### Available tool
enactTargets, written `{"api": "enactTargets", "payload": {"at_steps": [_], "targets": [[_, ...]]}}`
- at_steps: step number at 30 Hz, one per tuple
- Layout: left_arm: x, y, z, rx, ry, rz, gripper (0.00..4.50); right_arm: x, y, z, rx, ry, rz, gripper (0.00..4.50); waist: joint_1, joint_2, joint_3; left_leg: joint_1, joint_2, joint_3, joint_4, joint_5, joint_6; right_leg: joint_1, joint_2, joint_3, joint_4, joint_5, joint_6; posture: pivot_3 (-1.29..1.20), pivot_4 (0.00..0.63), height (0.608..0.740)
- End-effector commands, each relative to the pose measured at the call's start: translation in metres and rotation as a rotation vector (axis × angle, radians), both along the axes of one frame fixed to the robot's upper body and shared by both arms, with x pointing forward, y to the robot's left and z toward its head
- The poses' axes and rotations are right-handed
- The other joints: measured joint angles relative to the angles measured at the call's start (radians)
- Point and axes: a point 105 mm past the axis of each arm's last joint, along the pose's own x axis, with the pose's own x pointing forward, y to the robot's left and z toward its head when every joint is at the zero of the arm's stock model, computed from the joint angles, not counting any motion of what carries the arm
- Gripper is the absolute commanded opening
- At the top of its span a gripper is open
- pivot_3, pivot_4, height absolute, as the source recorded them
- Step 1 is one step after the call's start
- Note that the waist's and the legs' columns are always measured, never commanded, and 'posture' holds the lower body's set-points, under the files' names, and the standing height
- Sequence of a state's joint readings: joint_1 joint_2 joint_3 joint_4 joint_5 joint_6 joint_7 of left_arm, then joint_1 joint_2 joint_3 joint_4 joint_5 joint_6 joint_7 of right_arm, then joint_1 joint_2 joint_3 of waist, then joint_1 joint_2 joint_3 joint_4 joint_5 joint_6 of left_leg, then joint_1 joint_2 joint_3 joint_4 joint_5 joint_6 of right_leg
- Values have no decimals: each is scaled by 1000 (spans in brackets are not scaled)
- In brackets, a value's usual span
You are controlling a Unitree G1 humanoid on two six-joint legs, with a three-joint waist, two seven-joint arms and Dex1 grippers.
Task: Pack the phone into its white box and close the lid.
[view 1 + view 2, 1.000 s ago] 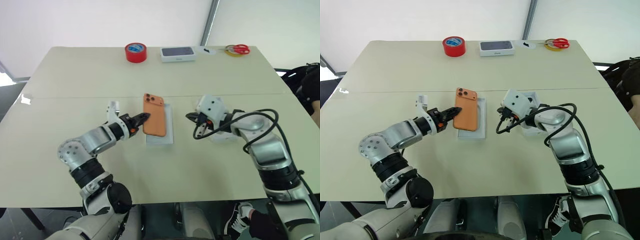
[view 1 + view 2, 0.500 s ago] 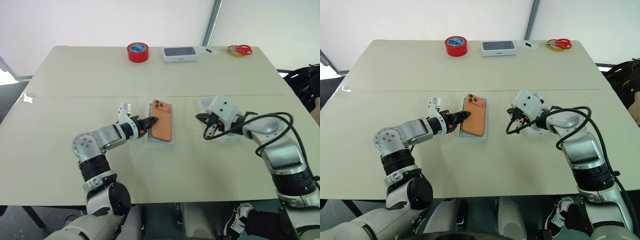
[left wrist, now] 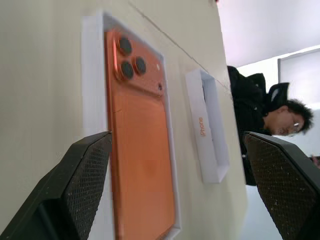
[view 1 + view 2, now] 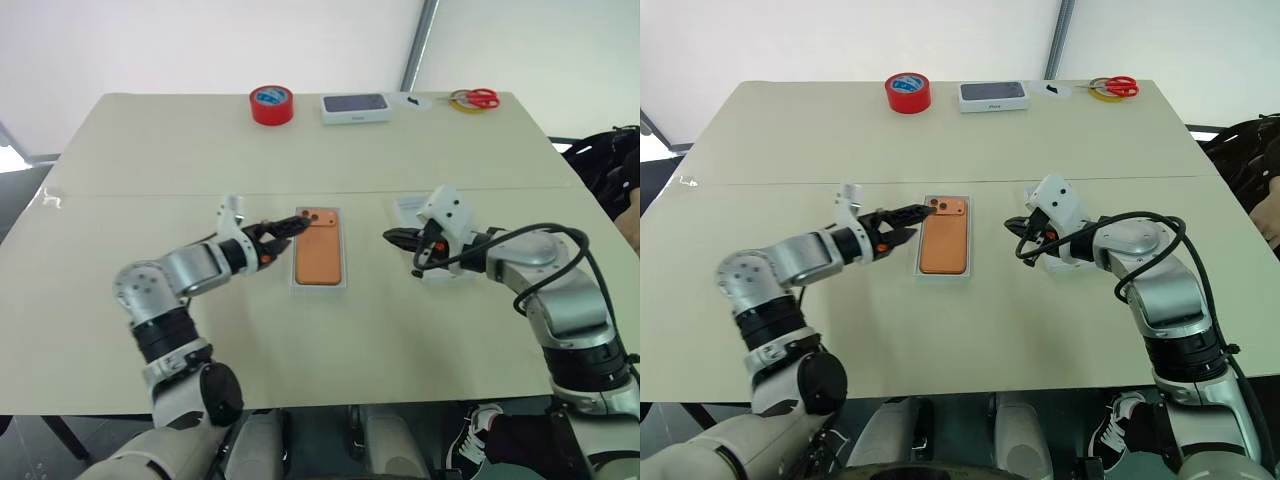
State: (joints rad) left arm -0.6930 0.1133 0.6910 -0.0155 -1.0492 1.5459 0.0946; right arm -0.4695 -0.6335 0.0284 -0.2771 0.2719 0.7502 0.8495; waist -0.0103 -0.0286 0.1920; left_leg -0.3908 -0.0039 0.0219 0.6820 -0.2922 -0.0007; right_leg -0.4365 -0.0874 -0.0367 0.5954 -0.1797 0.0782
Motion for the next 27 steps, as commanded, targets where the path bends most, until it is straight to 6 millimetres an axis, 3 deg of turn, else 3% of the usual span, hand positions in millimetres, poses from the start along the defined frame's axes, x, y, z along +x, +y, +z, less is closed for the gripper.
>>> {"api": "enactTargets", "payload": {"at_steps": [1, 3, 4, 6, 8, 10, 21, 27], "targets": [[-3, 21, 22, 59, -104, 30, 4375, -1, 10, 7, 23, -27, 23, 0, 0, 0, 0, 0, 0, 0, 0, 0, 0, 0, 0, 0, 0, 0, 0, 0, 150, 736], [-2, 31, 26, 94, -127, 52, 4375, 1, 11, 1, 13, -15, 16, 0, 3, 0, 0, 0, 0, 0, 0, 0, 0, 0, -1, 0, 0, 0, -1, 0, 150, 736], [-2, 36, 26, 132, -134, 74, 4151, 3, 11, -3, -10, -13, 7, 0, 4, 0, 0, 0, 0, 0, 0, 0, 0, 0, -1, 0, 0, 0, -1, 0, 150, 736], [-1, 42, 21, 238, -144, 94, 3468, 8, 10, -10, -56, -12, -18, 0, 6, 0, 0, 0, -1, 0, 0, 0, 0, 0, -2, 0, 0, 0, -1, 0, 150, 736], [-3, 43, 4, 436, -156, 79, 2428, 19, 9, -19, -104, -10, -81, 0, 2, 0, 0, 0, -1, 1, 0, 0, 0, 0, -2, 1, -1, -1, -3, 0, 150, 736], [-2, 31, -13, 589, -181, 18, 1441, 30, 12, -26, -162, -20, -135, 0, 1, 0, 0, 0, -1, 2, 0, 0, 0, 0, -2, 1, 0, -2, -3, 0, 150, 736], [23, -39, -44, 675, -256, -135, 1441, 50, 46, -42, -226, -44, -181, 0, 18, 1, 0, -1, -1, 2, 0, 0, 0, -2, -1, 2, 0, -1, -3, 0, 150, 736], [12, -82, -43, 615, -284, -291, 1441, 44, 55, -41, -222, -42, -154, 0, 24, 1, 0, -1, -1, 2, 1, 0, 0, -1, -2, 2, 0, 0, -1, 0, 150, 736]]}}
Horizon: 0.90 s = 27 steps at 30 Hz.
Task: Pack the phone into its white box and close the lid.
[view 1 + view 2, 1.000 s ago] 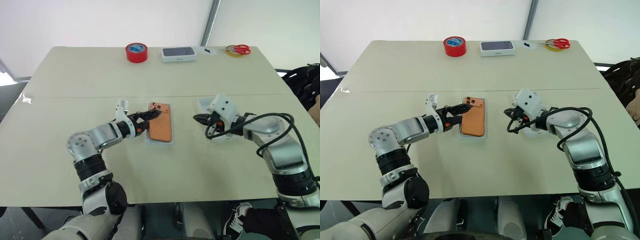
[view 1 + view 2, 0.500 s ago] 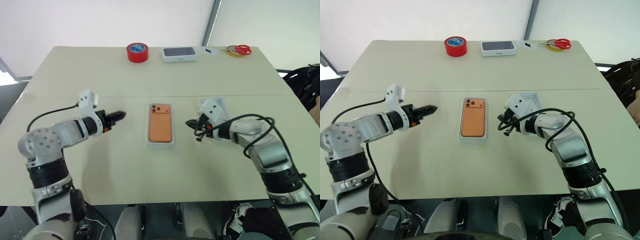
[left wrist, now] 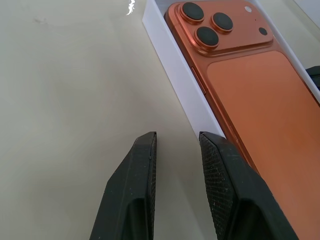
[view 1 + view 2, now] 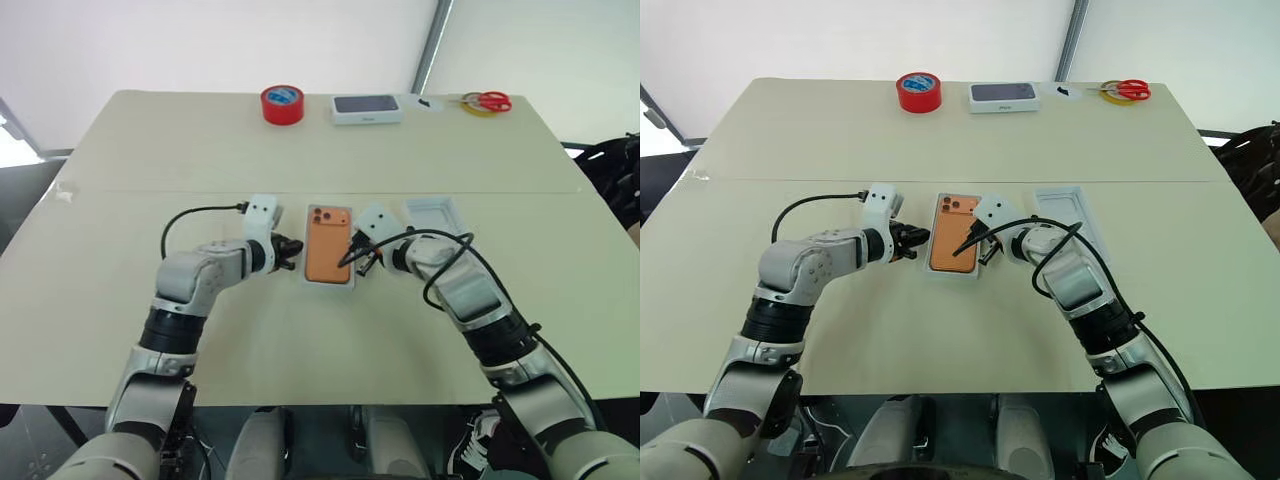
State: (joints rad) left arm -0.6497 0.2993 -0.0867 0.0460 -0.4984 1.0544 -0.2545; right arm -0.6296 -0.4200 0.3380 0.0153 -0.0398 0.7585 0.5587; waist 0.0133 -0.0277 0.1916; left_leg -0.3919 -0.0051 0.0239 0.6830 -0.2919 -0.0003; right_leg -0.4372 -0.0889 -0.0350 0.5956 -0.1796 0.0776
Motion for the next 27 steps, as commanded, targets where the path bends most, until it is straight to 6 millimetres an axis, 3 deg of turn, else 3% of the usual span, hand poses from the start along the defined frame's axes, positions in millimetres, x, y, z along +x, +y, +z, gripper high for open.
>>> {"api": "enactTargets", "payload": {"at_steps": [1, 11, 15, 22, 26, 27], "targets": [[-15, -43, 4, -46, 18, -173, 1441, -5, 11, 17, 25, -44, 52, 0, 1, 0, 0, 0, 0, 0, 0, 0, 0, 0, 0, 0, 0, 0, 0, 0, 150, 736], [-41, -106, 4, -91, 66, -369, 1441, -36, -40, 16, -51, 18, 13, 0, 13, 0, 0, 0, -3, -1, 2, -2, 4, 3, -4, -1, -2, -1, 1, 0, 150, 736], [-49, -123, 3, -99, 82, -429, 1441, -46, -57, 12, -78, 42, -15, 0, 19, 0, 0, 0, -3, -1, 2, -2, 4, 3, -4, -1, -2, -2, 0, 0, 150, 736], [-43, -117, -1, -98, 101, -396, 1441, -50, -75, 11, -105, 56, -59, 0, 24, 1, 0, 1, -2, -1, 2, -2, 4, 3, -3, -1, -2, -3, -1, 0, 150, 736], [-34, -98, 1, -103, 94, -336, 1441, -53, -87, 20, -87, 81, -65, 0, 24, 1, 0, 0, -2, -1, 2, -2, 4, 3, -3, -1, -2, -3, -1, 0, 150, 736], [-32, -92, 1, -102, 91, -317, 1403, -56, -89, 22, -78, 96, -60, 253, 24, 1, 0, 0, -2, -1, 2, -2, 4, 3, -3, -1, -2, -3, -1, 0, 150, 736]]}}
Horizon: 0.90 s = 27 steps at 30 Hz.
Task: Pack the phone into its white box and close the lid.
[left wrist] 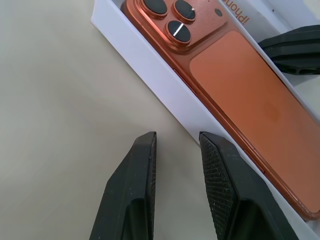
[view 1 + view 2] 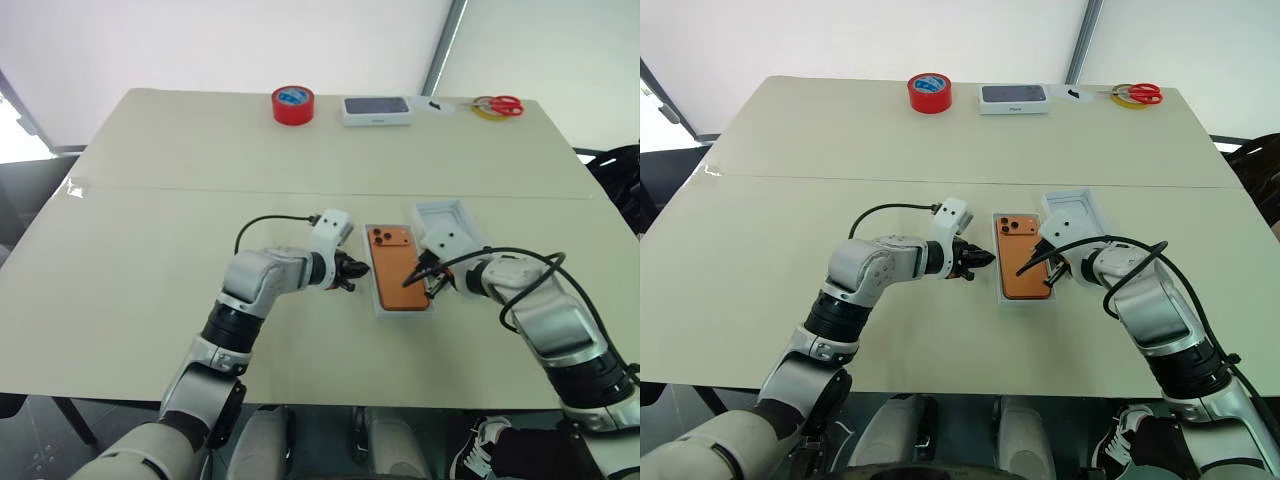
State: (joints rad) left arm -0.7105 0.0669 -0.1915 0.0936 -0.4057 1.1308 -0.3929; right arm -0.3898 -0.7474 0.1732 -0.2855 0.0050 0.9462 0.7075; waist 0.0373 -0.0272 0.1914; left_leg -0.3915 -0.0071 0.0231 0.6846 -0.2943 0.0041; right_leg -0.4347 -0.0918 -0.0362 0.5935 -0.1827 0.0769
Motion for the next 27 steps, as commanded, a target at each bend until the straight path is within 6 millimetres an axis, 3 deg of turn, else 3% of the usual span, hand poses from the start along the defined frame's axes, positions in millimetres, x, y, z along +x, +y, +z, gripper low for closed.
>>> {"api": "enactTargets", "payload": {"at_steps": [1, 2, 7, 10, 14, 20, 27], "targets": [[1, 9, 8, -32, -9, 9, 1384, -11, 5, 25, 57, -18, 78, 586, -1, 0, 0, 0, 0, 0, 0, 0, 0, 0, 0, 0, 0, 0, 0, 0, 150, 736], [3, 17, 9, -35, -16, 29, 1384, -12, 1, 29, 53, -21, 70, 835, -3, 0, 0, 0, 0, 0, 0, 0, 0, 0, 0, 0, 0, 0, 0, 0, 150, 736], [4, 50, 17, -31, -91, 81, 1384, -8, -11, 56, 66, -62, 39, 3384, -25, 0, 0, 0, 3, -1, 0, 0, 0, 0, 2, 0, 1, 0, 0, 0, 150, 736], [0, 60, 35, -60, -281, 54, 1384, 6, -14, 61, 105, -52, -21, 3384, -35, 1, 0, 1, 3, 0, -1, 0, 0, -1, 3, 1, 1, 0, 0, 0, 150, 736], [-9, 65, 47, -99, -424, -13, 1384, 25, -19, 44, 102, 20, -116, 3384, -25, 1, 0, 0, 4, 0, -1, 0, 0, -2, 3, 1, 1, 0, -1, 0, 150, 736], [-30, 76, 46, -23, -603, -154, 1384, 43, -13, 32, 142, 108, -171, 3384, -26, 1, 0, -1, 2, 2, -1, 0, 0, -3, 1, 2, 0, 0, -2, 0, 150, 736], [-51, 78, 44, -20, -681, -265, 1384, 62, -15, 29, 153, 167, -244, 3384, -26, 1, 0, -1, 2, 3, -1, 0, 0, -4, 1, 3, 1, 0, -2, 0, 150, 736]]}}
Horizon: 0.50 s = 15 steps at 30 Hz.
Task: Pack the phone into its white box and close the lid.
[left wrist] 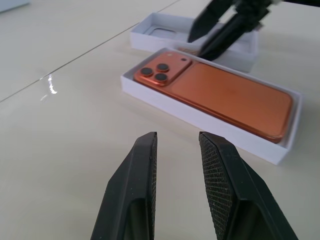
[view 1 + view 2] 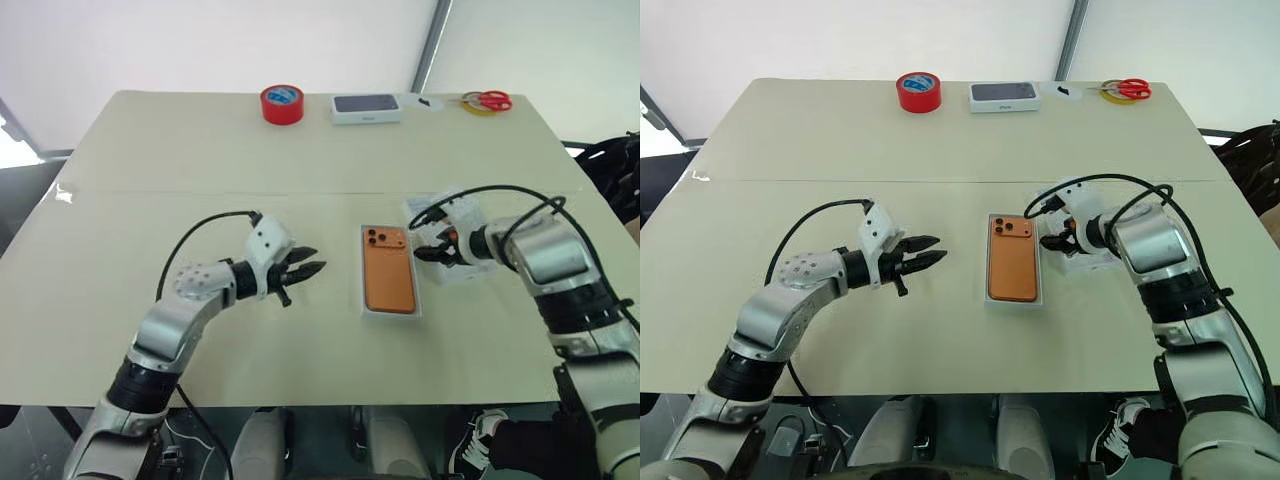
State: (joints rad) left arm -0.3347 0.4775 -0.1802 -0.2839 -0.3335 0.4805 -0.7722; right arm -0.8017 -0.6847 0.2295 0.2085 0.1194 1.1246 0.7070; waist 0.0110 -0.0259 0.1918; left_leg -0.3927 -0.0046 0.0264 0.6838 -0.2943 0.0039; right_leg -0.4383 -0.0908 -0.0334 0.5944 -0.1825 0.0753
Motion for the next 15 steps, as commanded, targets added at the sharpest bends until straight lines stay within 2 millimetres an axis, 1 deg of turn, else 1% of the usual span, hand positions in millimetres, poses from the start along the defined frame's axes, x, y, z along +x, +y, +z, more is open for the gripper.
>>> {"api": "enactTargets", "payload": {"at_steps": [1, 2, 3, 8, 9, 12, 14, 15], "targets": [[-11, -5, 11, 12, -91, -67, 1384, 9, -3, 9, -1, -2, -27, 3384, 0, 0, 0, 0, 0, 0, 0, 0, 0, 0, 0, 0, 0, 0, 0, 0, 150, 736], [-13, -6, 9, 20, -96, -79, 1384, 9, -2, 8, 7, 20, -26, 2892, 0, 0, 0, 0, 0, 0, 0, 0, 0, 0, 0, 0, 0, 0, 0, 0, 150, 736], [-14, -6, 8, 24, -99, -86, 1384, 9, -2, 7, 11, 36, -24, 2648, -1, 0, 0, 0, 0, 0, 0, 0, 0, 0, 0, 0, 0, 0, 0, 0, 150, 736], [-11, -5, 5, 22, -98, -63, 1384, 5, 6, 11, 85, 146, -54, 142, -1, 0, 0, 0, 0, 0, 0, 0, 0, 0, 0, 0, 1, 0, 1, 0, 150, 736], [-10, -5, 5, 19, -98, -61, 1384, 5, 5, 13, 77, 143, -54, 54, -1, 0, 0, 0, 0, 0, 0, 0, 0, 0, 0, 0, 1, 0, 1, 0, 150, 736], [-10, -4, 4, 17, -99, -52, 1384, 7, 4, 23, 75, 110, -53, 54, -2, 0, 0, 0, 0, 0, 0, 0, 0, 0, 1, 0, 1, 1, 2, 0, 150, 736], [-9, 1, 5, 15, -107, -23, 1384, 9, 2, 39, 113, 63, -61, 54, -2, 0, 0, 0, 0, 0, 0, 0, 0, 0, 1, 0, 1, 1, 2, 0, 150, 736], [-6, 6, 6, 4, -109, 7, 1384, 10, 3, 52, 149, 24, -57, 54, -2, 1, 0, 0, 0, 0, 0, 0, 0, 0, 1, 0, 1, 1, 3, 0, 150, 736]]}}
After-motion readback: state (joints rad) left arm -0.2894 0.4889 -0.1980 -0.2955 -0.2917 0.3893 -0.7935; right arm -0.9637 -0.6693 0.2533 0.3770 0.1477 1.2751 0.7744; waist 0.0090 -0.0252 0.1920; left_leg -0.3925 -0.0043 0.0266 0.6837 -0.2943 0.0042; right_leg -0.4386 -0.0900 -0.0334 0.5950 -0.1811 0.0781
